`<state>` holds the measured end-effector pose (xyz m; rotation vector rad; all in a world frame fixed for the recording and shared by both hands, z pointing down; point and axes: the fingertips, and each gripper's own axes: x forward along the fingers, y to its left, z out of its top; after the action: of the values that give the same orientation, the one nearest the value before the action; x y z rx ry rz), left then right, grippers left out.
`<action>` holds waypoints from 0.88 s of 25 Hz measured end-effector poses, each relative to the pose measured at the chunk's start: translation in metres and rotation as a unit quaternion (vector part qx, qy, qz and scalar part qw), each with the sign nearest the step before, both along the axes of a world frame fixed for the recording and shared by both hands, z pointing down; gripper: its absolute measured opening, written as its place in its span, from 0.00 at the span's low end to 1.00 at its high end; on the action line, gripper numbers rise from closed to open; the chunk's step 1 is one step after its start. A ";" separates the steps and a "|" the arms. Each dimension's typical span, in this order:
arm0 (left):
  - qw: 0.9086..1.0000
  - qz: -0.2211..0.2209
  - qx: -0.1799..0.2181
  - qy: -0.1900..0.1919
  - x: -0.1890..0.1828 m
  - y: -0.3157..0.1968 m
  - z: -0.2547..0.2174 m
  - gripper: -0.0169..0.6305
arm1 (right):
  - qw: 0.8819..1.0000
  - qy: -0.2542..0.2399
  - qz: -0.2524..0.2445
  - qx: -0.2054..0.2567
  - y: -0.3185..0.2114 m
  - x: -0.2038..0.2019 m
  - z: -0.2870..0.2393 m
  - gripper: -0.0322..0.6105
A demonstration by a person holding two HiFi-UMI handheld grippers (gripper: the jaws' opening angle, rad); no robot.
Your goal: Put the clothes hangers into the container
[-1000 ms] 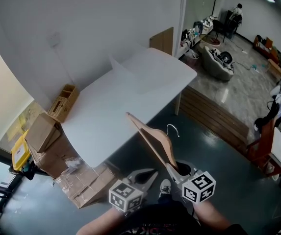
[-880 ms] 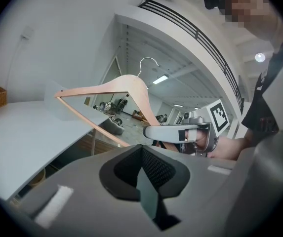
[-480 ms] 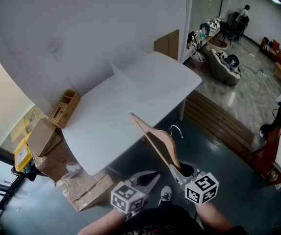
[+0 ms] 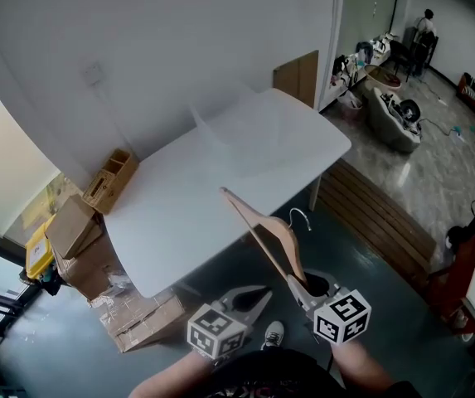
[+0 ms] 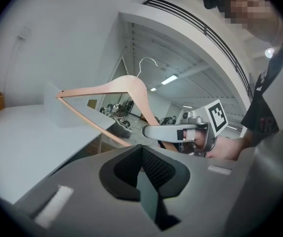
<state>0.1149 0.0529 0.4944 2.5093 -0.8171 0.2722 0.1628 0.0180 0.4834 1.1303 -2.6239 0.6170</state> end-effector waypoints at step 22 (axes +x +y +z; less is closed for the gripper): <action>0.999 -0.030 0.017 0.002 0.018 -0.055 -0.016 0.03 | 1.000 -0.009 -0.012 0.013 -0.060 0.017 -0.011 0.13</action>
<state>0.1332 -0.0020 0.4788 2.5106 -0.9016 0.2337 0.1800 -0.0423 0.4721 1.1049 -2.6635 0.5918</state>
